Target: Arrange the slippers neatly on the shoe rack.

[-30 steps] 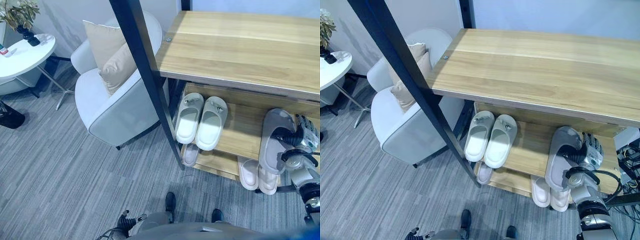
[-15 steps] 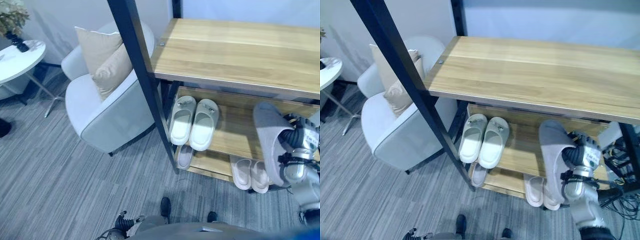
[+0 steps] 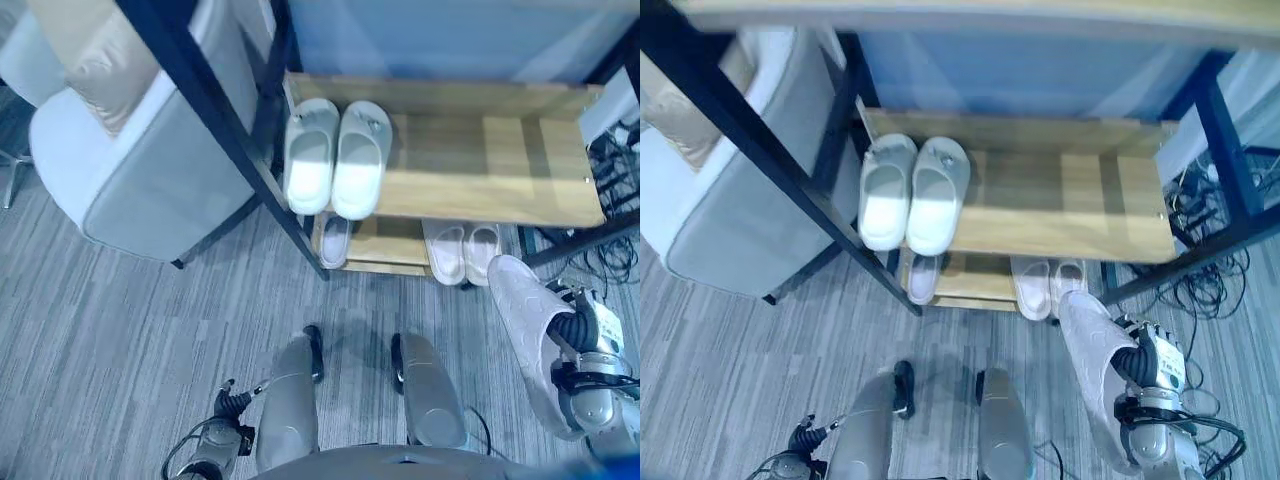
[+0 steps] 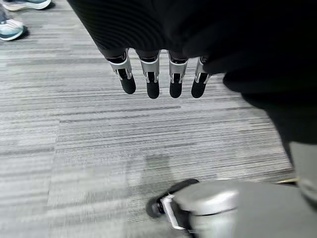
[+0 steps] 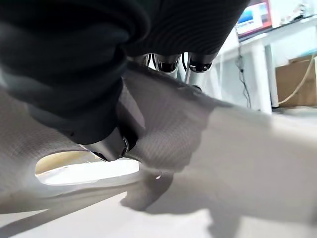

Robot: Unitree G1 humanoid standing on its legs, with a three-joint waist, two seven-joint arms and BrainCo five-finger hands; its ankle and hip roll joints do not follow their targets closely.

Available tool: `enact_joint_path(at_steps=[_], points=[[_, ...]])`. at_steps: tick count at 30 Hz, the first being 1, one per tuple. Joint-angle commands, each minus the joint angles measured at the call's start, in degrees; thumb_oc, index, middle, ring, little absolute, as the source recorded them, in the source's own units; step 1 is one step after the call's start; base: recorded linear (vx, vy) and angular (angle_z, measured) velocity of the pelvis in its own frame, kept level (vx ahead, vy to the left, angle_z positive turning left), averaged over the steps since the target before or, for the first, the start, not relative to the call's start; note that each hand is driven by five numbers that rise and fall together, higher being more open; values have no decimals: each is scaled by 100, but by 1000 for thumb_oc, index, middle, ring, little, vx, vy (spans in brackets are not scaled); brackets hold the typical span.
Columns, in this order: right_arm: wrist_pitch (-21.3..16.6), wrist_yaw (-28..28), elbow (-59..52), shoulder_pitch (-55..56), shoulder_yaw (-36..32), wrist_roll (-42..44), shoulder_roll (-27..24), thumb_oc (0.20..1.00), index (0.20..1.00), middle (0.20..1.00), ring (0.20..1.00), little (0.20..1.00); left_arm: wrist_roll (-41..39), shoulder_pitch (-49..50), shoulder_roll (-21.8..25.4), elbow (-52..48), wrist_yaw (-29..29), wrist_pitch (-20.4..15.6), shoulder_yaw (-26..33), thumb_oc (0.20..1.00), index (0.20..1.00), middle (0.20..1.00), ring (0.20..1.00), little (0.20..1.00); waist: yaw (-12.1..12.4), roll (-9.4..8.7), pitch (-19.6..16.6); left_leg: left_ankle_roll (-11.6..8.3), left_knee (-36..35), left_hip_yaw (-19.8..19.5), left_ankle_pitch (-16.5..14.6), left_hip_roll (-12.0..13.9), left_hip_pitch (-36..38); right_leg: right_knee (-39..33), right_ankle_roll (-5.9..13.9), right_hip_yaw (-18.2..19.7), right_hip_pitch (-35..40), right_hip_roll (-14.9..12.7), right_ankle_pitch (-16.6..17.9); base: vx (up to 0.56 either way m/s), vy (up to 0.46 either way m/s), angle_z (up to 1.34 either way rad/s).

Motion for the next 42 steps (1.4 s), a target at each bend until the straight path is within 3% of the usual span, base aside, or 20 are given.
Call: enact_joint_path(at_steps=[1, 2, 5, 8, 9, 13, 16, 19, 23, 30, 34, 42], points=[[-260, -86, -502, -417, -58, 440, -227, 200, 200, 200, 200, 200, -485, 12, 49, -56, 224, -159, -47, 1000, 1000, 1000, 1000, 1000, 44, -3, -194, 180, 222, -337, -493, 115, 90, 35, -131, 33, -18, -22, -236, -171, -78, 5], [-286, -58, -511, -526, 49, 498, -276, 200, 200, 200, 200, 200, -567, -25, 69, -81, 252, -173, -52, 1000, 1000, 1000, 1000, 1000, 59, 3, -131, 168, 558, -339, -603, 130, -183, 318, -199, 50, -255, -30, -370, -250, -73, 3], [-633, -98, -937, -1411, 388, 1192, -319, 200, 200, 200, 200, 200, -863, -180, 210, -432, 571, -376, -50, 1000, 1000, 1000, 1000, 1000, 161, 101, -22, 324, 2502, -589, -1088, 223, -2111, 2290, -375, 206, -2112, -28, -927, -219, -49, -8], [-750, -103, -1147, -1981, 583, 1310, -292, 200, 200, 200, 200, 200, -913, -248, 228, -329, 750, -391, -64, 1000, 1000, 1000, 1000, 1000, 236, 172, -71, 362, 3609, -740, -1388, 170, -3036, 3461, -353, 346, -3089, -46, -1121, -67, 0, -3], [-822, -45, -1255, -2379, 703, 1412, -334, 200, 200, 200, 200, 200, -968, -369, 241, -217, 837, -400, -96, 1000, 1000, 1000, 1000, 1000, 276, 204, -28, 350, 4385, -838, -1580, 137, -3656, 4294, -342, 412, -3698, -58, -1296, -18, -6, -20], [-825, -197, -1177, -3185, 817, 1549, -673, 200, 200, 200, 200, 200, -1259, -428, 301, -409, 902, -521, -180, 1000, 1000, 1000, 1000, 1000, 352, 260, 67, 331, 5397, -994, -1790, -17, -4430, 5479, -357, 687, -4422, -65, -1515, 22, 18, 5], [-638, -535, -904, -4434, 1204, 1250, -1279, 200, 200, 200, 200, 200, -1634, -580, 359, -513, 1103, -634, -308, 1000, 1000, 1000, 1000, 1000, 507, 203, 475, 287, 6779, -1225, -2194, -124, -4941, 6931, -304, 1054, -4928, -117, -1657, 50, 62, 9], [-576, -584, -807, -4846, 1366, 1321, -1460, 200, 200, 200, 200, 200, -1865, -602, 387, -647, 1136, -672, -342, 1000, 1000, 1000, 1000, 1000, 551, 189, 752, 287, 7506, -1309, -2402, -192, -5160, 7581, -230, 1301, -5115, -60, -1692, 0, 44, 2], [-458, -705, -16, -5553, 1724, 1784, -1742, 200, 200, 200, 200, 200, -2176, -480, 501, -819, 1068, -762, -458, 1000, 1000, 1000, 1000, 1000, 622, 131, 790, 244, 7973, -1255, -2693, -175, -5170, 8033, -196, 1634, -5248, -17, -1723, 2, 23, -8], [-484, -475, 1872, -7514, 2764, 2928, -1899, 200, 200, 200, 200, 200, -2345, -470, 760, -746, 717, -816, -731, 1000, 1000, 1000, 1000, 1000, 824, 177, 790, 200, 8039, -1235, -2749, -235, -5170, 8165, -188, 1768, -5173, -58, -1731, -1, 27, -1], [-449, -364, 2530, -8352, 3298, 3413, -1761, 200, 200, 200, 200, 200, -2575, -441, 843, -602, 561, -830, -735, 1000, 1000, 1000, 1000, 1000, 965, 105, 790, 139, 8022, -1233, -2763, -287, -5170, 8226, -217, 1831, -5099, -77, -1728, -2, 10, 1], [-176, -117, 4234, -9599, 4132, 3675, -1214, 200, 200, 200, 200, 200, -2572, -387, 768, -303, 515, -780, -1018, 1000, 1000, 1000, 1000, 1000, 1133, 207, 790, 149, 8041, -1217, -2853, -353, -5170, 8264, -250, 1928, -5051, -69, -1682, 8, 32, 1]])
